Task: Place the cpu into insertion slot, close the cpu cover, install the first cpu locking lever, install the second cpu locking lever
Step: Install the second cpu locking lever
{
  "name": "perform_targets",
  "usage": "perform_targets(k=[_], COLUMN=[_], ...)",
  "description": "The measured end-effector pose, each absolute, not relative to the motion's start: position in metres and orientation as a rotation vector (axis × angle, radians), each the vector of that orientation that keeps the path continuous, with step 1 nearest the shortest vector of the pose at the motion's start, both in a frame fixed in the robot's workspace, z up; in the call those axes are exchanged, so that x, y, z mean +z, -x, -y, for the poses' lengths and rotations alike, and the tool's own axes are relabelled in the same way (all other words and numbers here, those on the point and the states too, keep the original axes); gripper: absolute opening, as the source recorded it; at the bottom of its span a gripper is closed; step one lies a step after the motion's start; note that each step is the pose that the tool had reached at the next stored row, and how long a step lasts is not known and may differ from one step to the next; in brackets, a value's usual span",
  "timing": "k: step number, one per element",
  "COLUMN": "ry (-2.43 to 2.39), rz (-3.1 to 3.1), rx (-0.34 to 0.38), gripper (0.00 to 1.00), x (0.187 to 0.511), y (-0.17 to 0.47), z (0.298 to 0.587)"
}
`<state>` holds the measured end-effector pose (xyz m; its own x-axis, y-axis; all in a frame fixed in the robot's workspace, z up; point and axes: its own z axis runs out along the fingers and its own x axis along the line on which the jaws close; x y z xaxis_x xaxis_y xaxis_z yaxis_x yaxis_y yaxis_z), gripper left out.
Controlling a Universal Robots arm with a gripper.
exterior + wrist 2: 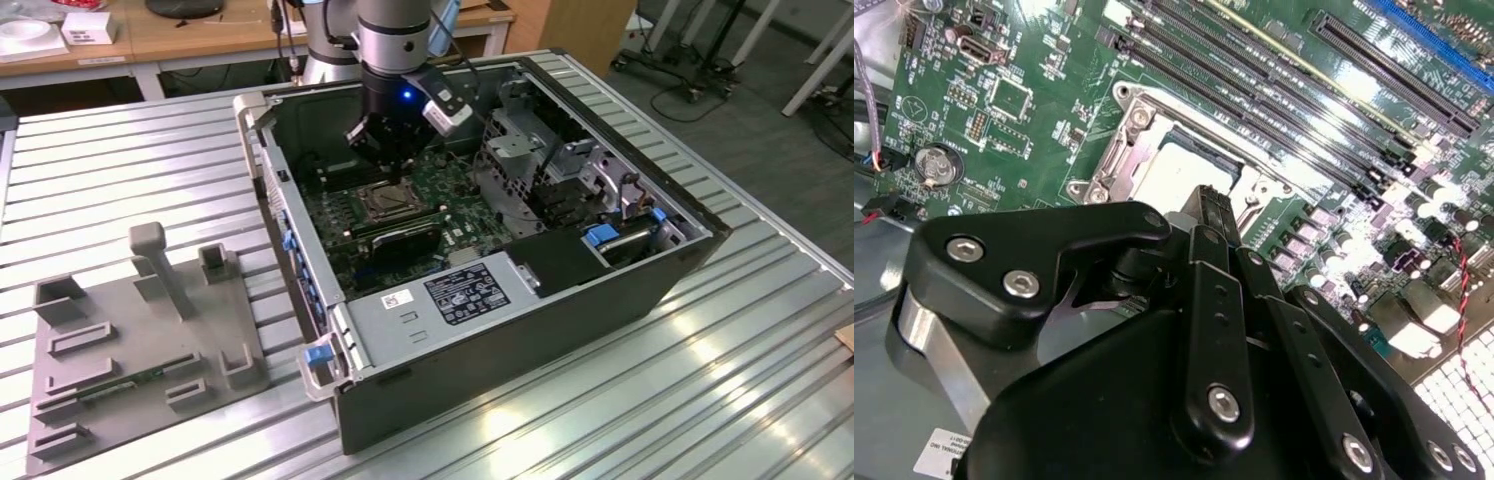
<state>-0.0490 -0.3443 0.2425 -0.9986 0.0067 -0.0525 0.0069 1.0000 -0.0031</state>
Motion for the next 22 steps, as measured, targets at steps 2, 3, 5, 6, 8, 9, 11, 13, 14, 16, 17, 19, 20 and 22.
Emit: perform_targets(k=[2,3,5,6,8,9,11,13,14,16,17,19,20,22], ry=[-0.010,-0.010,-0.010,-0.010,-0.010,-0.010,-0.010,-0.010,-0.010,-0.010,-0.011,-0.010,-0.010,-0.010], rz=[-3.089,-3.089,-3.089,-3.089,-3.089,-3.089,-3.089,-3.089,-3.089,-3.089,-3.089,-3.089,-3.089,-3.089], rx=[-0.005,-0.005,-0.005,-0.005,-0.006,-0.007,-0.007,-0.007,-0.007,-0.007,-0.007,-0.007,-0.007,-0.007], gripper=[0.11,0.11,0.11,0.11,0.11,0.11,0.11,0.11,0.11,0.11,0.11,0.11,0.11,0.11], x=[0.2425,0.2425,0.2429,0.2430,0.2430,0.2430,0.2430,0.2430,0.2430,0.2430,0.2430,0.2430,0.2430,0.2430], y=[0.0490,0.0490,0.0490,0.0490,0.0490,0.0489,0.0489,0.0490,0.0490,0.0490,0.0490,0.0489,0.0489,0.0489], z=[0.3451,0.3451,0.3451,0.3451,0.3451,0.3451,0.3451,0.3451,0.3451,0.3452,0.3453,0.3460,0.3465,0.3478])
